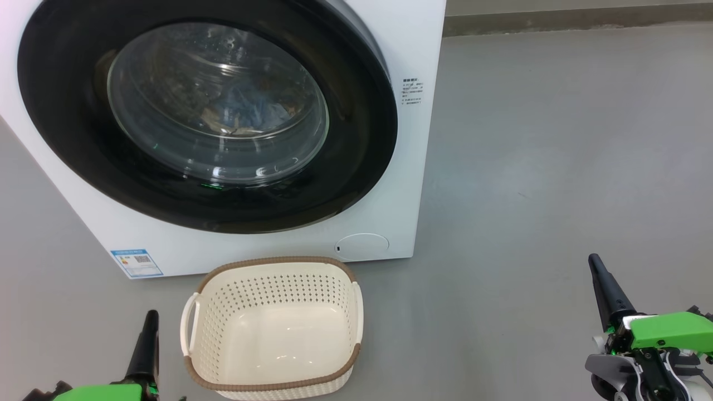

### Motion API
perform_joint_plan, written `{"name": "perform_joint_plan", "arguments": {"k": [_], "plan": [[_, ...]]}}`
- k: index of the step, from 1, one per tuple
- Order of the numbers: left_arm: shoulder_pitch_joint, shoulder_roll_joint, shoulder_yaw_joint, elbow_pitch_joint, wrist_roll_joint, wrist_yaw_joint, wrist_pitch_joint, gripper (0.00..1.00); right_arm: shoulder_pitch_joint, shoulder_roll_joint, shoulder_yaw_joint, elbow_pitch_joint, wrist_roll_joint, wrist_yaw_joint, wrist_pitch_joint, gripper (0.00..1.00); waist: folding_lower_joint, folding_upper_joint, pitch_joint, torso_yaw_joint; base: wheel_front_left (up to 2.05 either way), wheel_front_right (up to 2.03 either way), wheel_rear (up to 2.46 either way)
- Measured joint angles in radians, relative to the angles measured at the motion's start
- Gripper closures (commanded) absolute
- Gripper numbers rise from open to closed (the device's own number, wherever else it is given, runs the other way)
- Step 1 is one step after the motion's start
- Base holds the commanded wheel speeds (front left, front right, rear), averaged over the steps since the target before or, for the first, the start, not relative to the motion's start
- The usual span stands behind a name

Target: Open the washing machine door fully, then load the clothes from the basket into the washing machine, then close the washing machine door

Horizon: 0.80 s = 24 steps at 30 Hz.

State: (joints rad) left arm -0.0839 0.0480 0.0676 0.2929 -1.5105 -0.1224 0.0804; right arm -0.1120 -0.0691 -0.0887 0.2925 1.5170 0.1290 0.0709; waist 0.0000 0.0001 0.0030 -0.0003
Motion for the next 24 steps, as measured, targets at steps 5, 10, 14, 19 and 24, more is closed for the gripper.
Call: {"name": "perform_joint_plan", "arguments": {"k": [5, 10, 14, 19, 24], "plan": [[0.000, -0.004, 0.006, -0.005, -0.035, 0.000, 0.014, 1.00, 0.000, 0.007, -0.016, -0.004, 0.049, 0.000, 0.016, 1.00, 0.0000, 0.0000, -0.002, 0.000, 0.00, 0.00, 0.00], [0.000, -0.005, 0.014, -0.011, -0.084, 0.000, 0.027, 1.00, 0.001, 0.015, -0.030, -0.008, 0.080, 0.000, 0.026, 1.00, 0.0000, 0.0000, -0.003, 0.000, 0.00, 0.00, 0.00], [0.000, -0.007, 0.016, -0.011, -0.089, 0.000, 0.027, 1.00, 0.001, 0.016, -0.035, -0.009, 0.096, 0.000, 0.029, 1.00, 0.0000, 0.0000, -0.003, 0.000, 0.00, 0.00, 0.00], [0.000, -0.007, 0.016, -0.011, -0.089, 0.000, 0.027, 1.00, 0.001, 0.017, -0.036, -0.009, 0.096, 0.000, 0.029, 1.00, 0.0000, 0.0000, -0.003, 0.000, 0.00, 0.00, 0.00], [0.000, -0.007, 0.016, -0.011, -0.089, 0.000, 0.027, 1.00, 0.002, 0.017, -0.037, -0.009, 0.096, 0.000, 0.029, 1.00, 0.0000, 0.0000, -0.003, 0.000, 0.00, 0.00, 0.00]]}}
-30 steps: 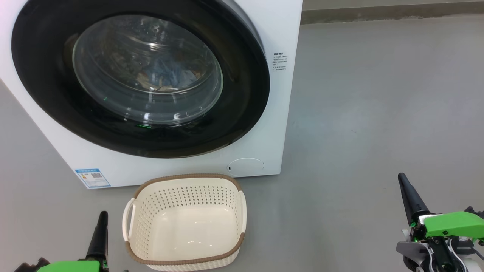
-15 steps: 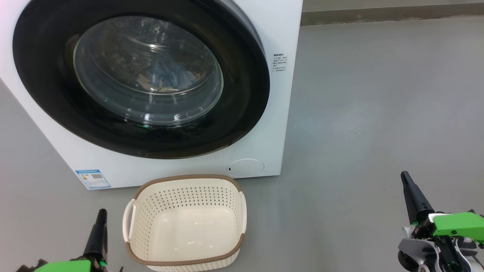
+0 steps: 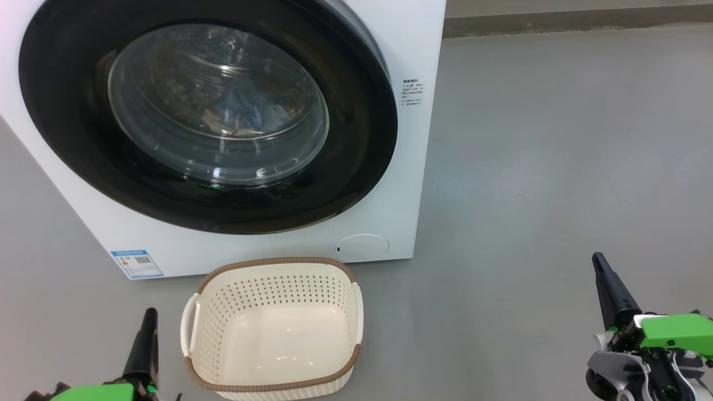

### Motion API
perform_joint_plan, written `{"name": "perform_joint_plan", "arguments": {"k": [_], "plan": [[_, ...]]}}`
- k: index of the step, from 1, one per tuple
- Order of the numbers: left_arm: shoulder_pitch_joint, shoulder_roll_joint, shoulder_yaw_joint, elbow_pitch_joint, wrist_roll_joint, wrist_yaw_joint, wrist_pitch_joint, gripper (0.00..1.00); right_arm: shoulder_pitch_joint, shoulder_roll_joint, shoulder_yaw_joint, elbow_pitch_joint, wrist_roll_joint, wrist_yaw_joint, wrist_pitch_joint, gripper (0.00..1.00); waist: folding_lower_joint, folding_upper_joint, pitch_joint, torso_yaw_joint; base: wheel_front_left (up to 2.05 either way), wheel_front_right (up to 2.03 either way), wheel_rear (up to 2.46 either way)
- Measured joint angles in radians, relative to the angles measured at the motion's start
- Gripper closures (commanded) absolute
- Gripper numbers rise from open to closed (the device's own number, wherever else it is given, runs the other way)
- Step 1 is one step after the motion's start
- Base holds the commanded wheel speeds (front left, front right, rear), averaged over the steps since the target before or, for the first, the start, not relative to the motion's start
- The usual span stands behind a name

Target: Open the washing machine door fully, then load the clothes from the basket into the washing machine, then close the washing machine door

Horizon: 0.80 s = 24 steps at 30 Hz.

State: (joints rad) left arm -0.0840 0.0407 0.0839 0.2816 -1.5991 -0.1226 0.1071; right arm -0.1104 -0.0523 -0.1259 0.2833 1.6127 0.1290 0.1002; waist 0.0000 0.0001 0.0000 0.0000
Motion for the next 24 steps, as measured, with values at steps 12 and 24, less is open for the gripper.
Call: {"name": "perform_joint_plan", "arguments": {"k": [12, 24], "plan": [[0.000, 0.000, 0.000, 0.000, 0.000, 0.000, 0.000, 1.00, 0.001, 0.003, -0.001, 0.000, 0.000, 0.000, 0.000, 1.00, 0.0000, 0.0000, 0.000, 0.000, 0.00, 0.00, 0.00], [0.000, 0.000, 0.000, 0.000, 0.000, 0.000, 0.000, 1.00, 0.001, 0.003, -0.001, 0.000, 0.000, 0.000, 0.000, 1.00, 0.0000, 0.0000, 0.000, 0.000, 0.00, 0.00, 0.00]]}}
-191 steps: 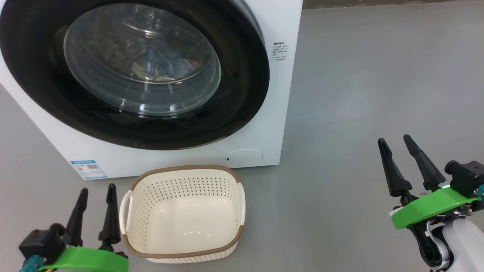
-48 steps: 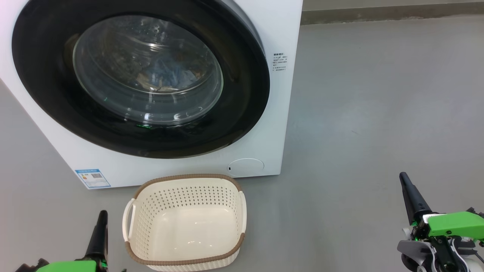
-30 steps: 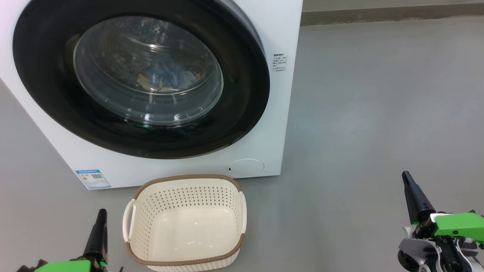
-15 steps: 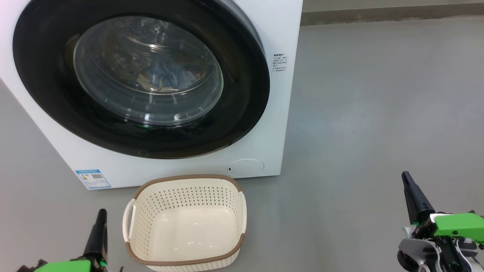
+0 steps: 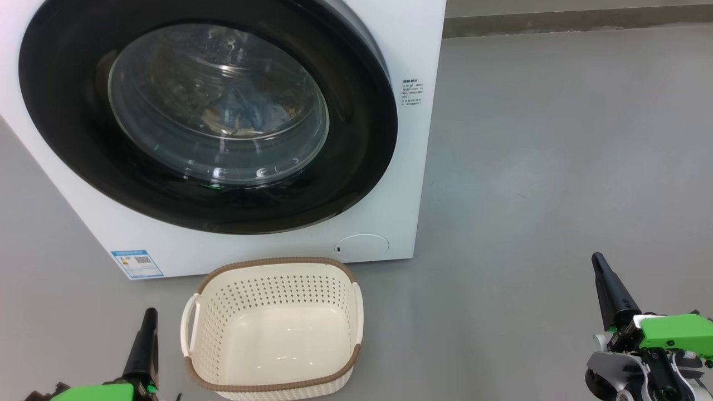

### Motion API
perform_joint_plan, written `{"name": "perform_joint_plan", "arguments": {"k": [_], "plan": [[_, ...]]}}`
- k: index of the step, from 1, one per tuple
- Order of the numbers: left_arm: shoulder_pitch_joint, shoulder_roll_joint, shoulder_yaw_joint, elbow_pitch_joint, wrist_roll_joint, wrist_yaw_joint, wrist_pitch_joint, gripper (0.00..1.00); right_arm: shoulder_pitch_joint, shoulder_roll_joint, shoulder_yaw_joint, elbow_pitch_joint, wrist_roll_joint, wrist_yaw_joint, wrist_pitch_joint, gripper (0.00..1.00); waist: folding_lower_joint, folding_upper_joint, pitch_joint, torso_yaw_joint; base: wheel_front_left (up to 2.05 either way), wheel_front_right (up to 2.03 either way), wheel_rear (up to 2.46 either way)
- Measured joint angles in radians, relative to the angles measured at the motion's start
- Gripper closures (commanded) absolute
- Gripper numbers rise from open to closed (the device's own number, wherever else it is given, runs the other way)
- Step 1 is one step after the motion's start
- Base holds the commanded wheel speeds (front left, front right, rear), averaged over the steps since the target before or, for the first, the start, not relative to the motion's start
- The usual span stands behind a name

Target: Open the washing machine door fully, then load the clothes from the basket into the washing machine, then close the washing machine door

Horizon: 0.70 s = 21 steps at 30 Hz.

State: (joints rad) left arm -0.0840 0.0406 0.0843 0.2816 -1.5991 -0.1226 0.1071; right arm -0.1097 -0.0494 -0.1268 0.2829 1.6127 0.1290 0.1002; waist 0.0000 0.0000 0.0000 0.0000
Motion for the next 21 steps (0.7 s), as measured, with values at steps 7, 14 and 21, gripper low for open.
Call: {"name": "perform_joint_plan", "arguments": {"k": [7, 14, 21], "plan": [[0.000, 0.000, 0.000, 0.000, 0.000, 0.000, 0.000, 1.00, 0.000, 0.000, 0.000, 0.000, 0.000, 0.000, 0.000, 1.00, 0.0001, 0.0000, 0.000, 0.000, 0.00, 0.00, 0.00], [0.000, 0.000, 0.000, 0.000, 0.000, 0.000, 0.000, 1.00, 0.000, 0.000, 0.000, 0.000, 0.000, 0.000, 0.000, 1.00, 0.0000, 0.0000, 0.000, 0.000, 0.00, 0.00, 0.00], [0.000, 0.000, 0.000, 0.000, 0.000, 0.000, 0.000, 1.00, 0.000, 0.000, -0.001, 0.000, 0.000, 0.000, 0.000, 1.00, 0.0000, 0.0000, 0.000, 0.000, 0.00, 0.00, 0.00]]}}
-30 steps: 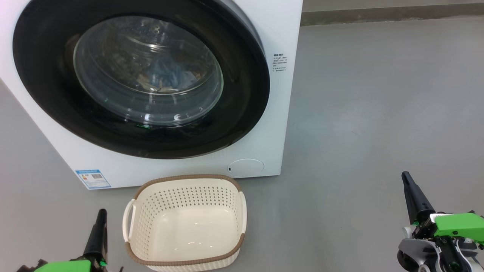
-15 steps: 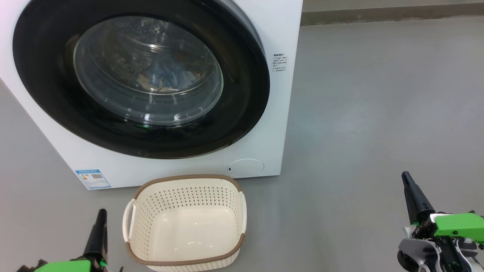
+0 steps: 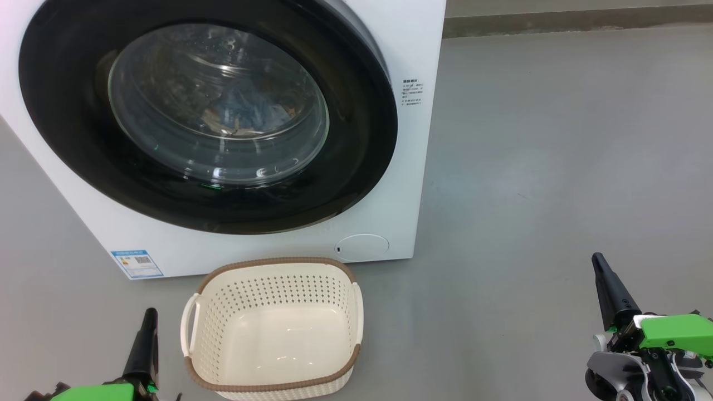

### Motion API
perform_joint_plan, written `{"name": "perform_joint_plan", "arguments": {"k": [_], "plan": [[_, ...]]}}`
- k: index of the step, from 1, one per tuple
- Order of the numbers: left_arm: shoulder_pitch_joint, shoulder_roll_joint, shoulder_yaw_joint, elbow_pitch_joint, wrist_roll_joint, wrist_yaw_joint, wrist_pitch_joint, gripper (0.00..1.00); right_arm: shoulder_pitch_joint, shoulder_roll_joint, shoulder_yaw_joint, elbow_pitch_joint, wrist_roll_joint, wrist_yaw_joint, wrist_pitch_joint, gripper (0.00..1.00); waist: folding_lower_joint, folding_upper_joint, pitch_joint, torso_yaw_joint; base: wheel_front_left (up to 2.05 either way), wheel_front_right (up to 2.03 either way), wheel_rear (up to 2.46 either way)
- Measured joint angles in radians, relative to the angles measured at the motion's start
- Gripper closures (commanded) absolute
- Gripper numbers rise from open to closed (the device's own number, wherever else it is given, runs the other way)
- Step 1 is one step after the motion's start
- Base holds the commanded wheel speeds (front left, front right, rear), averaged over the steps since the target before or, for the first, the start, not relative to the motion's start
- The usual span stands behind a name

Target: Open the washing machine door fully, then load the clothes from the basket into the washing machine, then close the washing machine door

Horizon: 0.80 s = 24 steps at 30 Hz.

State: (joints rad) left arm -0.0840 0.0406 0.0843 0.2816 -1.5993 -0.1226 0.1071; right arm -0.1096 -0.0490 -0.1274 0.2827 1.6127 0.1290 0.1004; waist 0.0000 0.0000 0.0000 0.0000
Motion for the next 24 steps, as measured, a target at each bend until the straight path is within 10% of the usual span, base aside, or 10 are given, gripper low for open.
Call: {"name": "perform_joint_plan", "arguments": {"k": [24], "plan": [[0.000, 0.000, 0.000, 0.000, 0.000, 0.000, 0.000, 1.00, 0.000, 0.001, -0.001, 0.000, 0.000, 0.000, 0.005, 1.00, 0.0000, 0.0000, 0.000, 0.000, 0.00, 0.00, 0.00]]}}
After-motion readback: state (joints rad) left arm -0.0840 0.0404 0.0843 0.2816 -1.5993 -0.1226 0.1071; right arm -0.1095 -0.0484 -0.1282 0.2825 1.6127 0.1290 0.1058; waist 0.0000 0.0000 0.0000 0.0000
